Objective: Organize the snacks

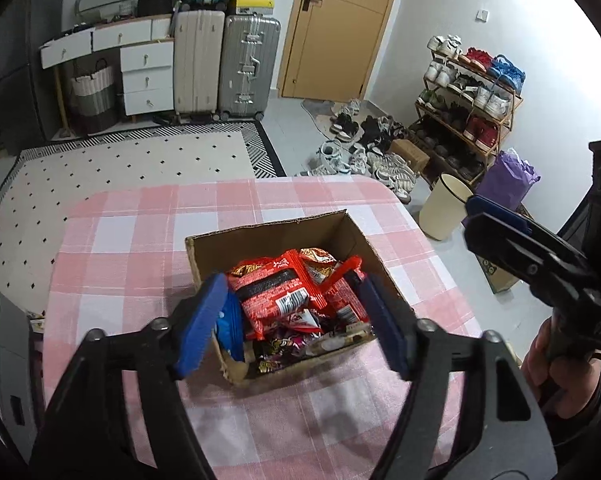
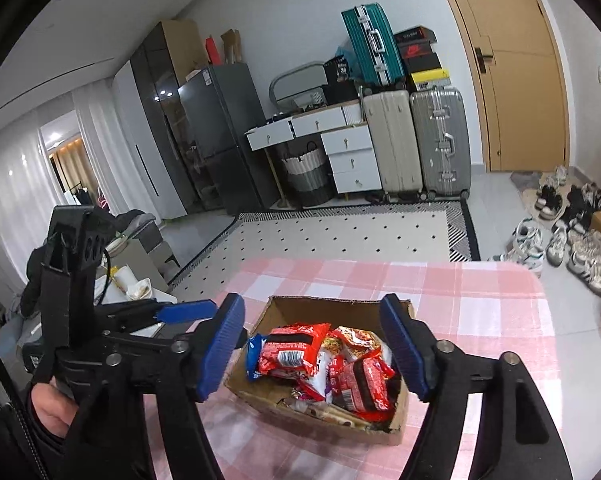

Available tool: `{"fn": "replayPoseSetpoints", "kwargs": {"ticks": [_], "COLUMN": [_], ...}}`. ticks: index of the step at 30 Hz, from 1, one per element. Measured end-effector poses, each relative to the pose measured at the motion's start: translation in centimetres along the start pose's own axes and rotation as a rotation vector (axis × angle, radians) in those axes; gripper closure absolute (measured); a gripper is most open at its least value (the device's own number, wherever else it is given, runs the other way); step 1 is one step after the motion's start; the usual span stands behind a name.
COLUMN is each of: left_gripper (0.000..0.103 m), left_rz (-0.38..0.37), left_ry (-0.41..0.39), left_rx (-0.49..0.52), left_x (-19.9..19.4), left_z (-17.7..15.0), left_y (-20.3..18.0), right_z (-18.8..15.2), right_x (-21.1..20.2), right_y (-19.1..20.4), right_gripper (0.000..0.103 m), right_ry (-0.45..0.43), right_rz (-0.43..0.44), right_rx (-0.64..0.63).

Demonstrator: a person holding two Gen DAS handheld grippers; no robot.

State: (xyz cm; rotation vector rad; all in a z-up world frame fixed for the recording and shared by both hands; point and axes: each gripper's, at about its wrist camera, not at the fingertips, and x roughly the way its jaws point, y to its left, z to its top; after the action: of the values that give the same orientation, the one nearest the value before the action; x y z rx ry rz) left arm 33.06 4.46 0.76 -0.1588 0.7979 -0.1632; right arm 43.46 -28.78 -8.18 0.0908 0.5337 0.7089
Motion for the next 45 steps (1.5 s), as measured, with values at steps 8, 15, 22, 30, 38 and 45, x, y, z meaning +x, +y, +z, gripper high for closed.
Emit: {"fn": "replayPoseSetpoints", "kwargs": {"ticks": [8, 15, 22, 30, 38, 45], "left_gripper": [0.02, 0.001, 0.001, 0.001, 0.001, 0.001], "left_rz": [0.007, 0.039, 0.046, 0.078, 0.127, 0.208], "left_ry": [-0.053, -0.123, -0.183, -0.286, -0.326, -0.348], "left_rx": [-0.011, -0.028, -0.045, -0.029, -0.035, -0.096], "left_x": [-4.9, -9.8, -14.2, -19.0, -21.0, -17.9], "left_z": [-2.2, -4.8, -8.2, -13.9, -18.9, -21.3], "left_y": [-1.5, -2.4, -2.4, -2.1, -0.4, 2.3], "right_z": [-1.5, -3.3, -5.6, -10.3, -14.9, -18.9], "right_x": [-5.7, -11.0, -15.8, -19.9, -21.7, -20.4], "right_y": [1.3, 2.8, 3.9, 4.4, 4.1, 2.5], "right_gripper": [0.02, 0.012, 0.008, 0.005, 0.003, 0.001], "right_ry": [-0.057, -0.129, -0.176, -0.209, -0.229, -0.219], "right_rz": [-0.011, -0.03, -0.072, -0.097, -0.123, -0.156], "right_rx": [-0.008, -0.037, -0.049, -0.008, 0.015, 0.03]}}
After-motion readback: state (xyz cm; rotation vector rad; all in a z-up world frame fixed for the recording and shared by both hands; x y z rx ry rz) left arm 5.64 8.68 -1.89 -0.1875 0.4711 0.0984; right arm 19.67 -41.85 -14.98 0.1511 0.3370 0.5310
